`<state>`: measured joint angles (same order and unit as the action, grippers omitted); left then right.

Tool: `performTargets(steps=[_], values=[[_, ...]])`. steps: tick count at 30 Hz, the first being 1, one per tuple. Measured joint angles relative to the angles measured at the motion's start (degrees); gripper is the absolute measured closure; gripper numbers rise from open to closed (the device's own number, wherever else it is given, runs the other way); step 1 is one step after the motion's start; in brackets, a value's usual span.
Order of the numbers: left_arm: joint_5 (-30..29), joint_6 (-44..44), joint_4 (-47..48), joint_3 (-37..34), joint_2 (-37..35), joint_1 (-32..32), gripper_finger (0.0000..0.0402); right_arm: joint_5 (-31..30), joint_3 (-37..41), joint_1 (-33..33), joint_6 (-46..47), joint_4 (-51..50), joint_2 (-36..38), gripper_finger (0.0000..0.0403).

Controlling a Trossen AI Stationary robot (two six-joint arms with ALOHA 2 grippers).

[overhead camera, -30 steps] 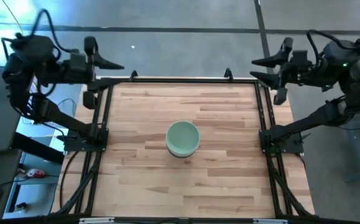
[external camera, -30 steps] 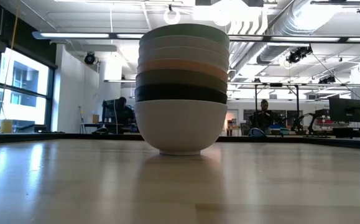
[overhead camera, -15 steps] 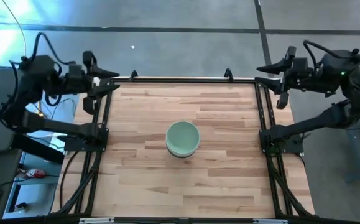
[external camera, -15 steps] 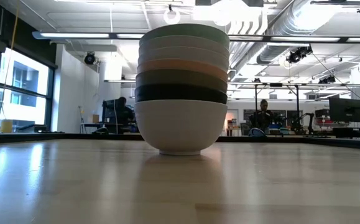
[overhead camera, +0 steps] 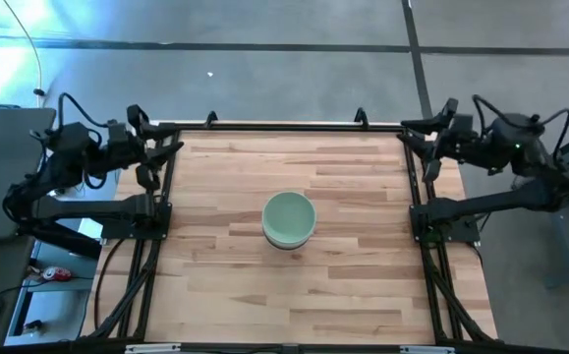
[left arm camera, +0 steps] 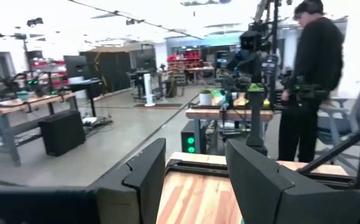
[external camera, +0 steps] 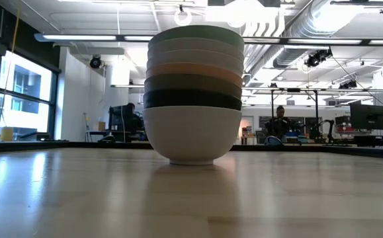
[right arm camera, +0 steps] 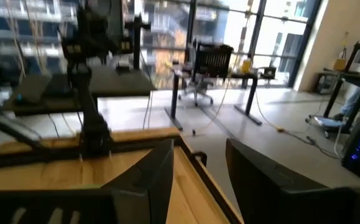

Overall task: Nest bowls inside each other
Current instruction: Return to Home Position

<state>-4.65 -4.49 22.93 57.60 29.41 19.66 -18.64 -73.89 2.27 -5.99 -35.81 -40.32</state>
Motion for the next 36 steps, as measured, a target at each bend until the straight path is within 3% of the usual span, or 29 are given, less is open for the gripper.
performTargets(steps=[6, 17, 24, 36], values=[[-1.70, 1.75, -0.50, -5.21, -2.11, 0.00, 0.0245, -0.08, 10.31, 0.01, 2.81, 7.29, 7.35, 0.0263], [-0.69, 7.43, -5.01, -19.20, -8.92, -0.02, 0.0245, 0.18, 24.50, -0.01, 12.11, 9.07, 17.75, 0.0263], [2.28, 10.39, -6.76, -28.47, -17.56, -0.02, 0.0245, 5.06, 30.51, -0.01, 15.20, 9.66, 22.72, 0.0263], [6.50, 8.39, -6.23, -36.36, -26.25, -0.04, 0.0245, 12.02, 43.10, -0.05, 13.56, 18.24, 24.46, 0.0263]])
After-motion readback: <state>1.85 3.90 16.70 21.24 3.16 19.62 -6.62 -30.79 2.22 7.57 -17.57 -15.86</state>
